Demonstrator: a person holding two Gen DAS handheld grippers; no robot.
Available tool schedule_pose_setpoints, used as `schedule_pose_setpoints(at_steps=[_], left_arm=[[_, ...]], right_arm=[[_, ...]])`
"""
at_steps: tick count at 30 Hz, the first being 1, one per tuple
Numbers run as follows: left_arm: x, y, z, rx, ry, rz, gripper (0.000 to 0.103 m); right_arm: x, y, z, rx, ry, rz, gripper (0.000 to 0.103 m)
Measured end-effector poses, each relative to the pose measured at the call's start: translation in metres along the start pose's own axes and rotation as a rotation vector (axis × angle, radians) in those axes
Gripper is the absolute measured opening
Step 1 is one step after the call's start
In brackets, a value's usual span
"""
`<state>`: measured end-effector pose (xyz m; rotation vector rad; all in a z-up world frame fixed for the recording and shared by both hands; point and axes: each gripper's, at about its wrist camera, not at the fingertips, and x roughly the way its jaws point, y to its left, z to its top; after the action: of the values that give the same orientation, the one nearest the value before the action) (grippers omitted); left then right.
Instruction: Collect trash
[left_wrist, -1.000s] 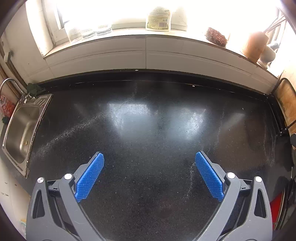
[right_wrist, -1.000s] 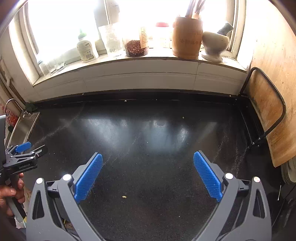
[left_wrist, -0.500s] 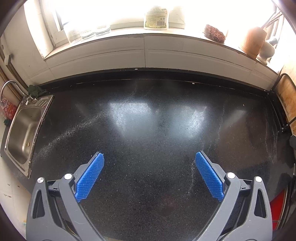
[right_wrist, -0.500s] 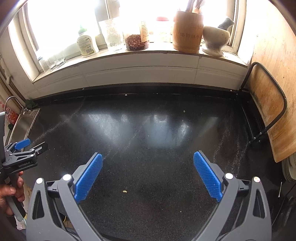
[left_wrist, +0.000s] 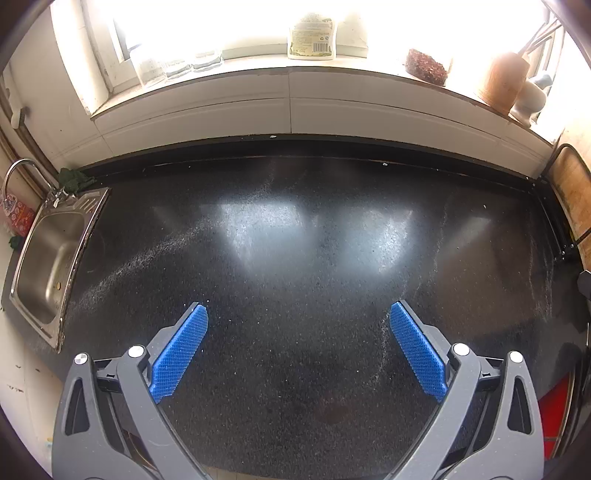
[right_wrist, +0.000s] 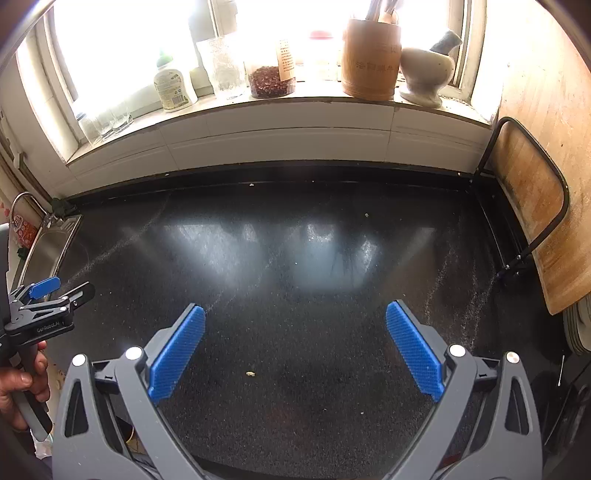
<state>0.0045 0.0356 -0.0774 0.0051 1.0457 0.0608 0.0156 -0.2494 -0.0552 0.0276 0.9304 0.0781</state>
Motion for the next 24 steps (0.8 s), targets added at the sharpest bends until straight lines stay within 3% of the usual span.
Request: schedule_pose_setpoints(at_steps=[24], left_arm=[[-0.009, -0.004, -0.013, 0.007, 0.0, -0.001, 0.096]], right_arm=[[-0.016, 0.002, -0.016, 0.0, -0.011, -0.007, 0.095]])
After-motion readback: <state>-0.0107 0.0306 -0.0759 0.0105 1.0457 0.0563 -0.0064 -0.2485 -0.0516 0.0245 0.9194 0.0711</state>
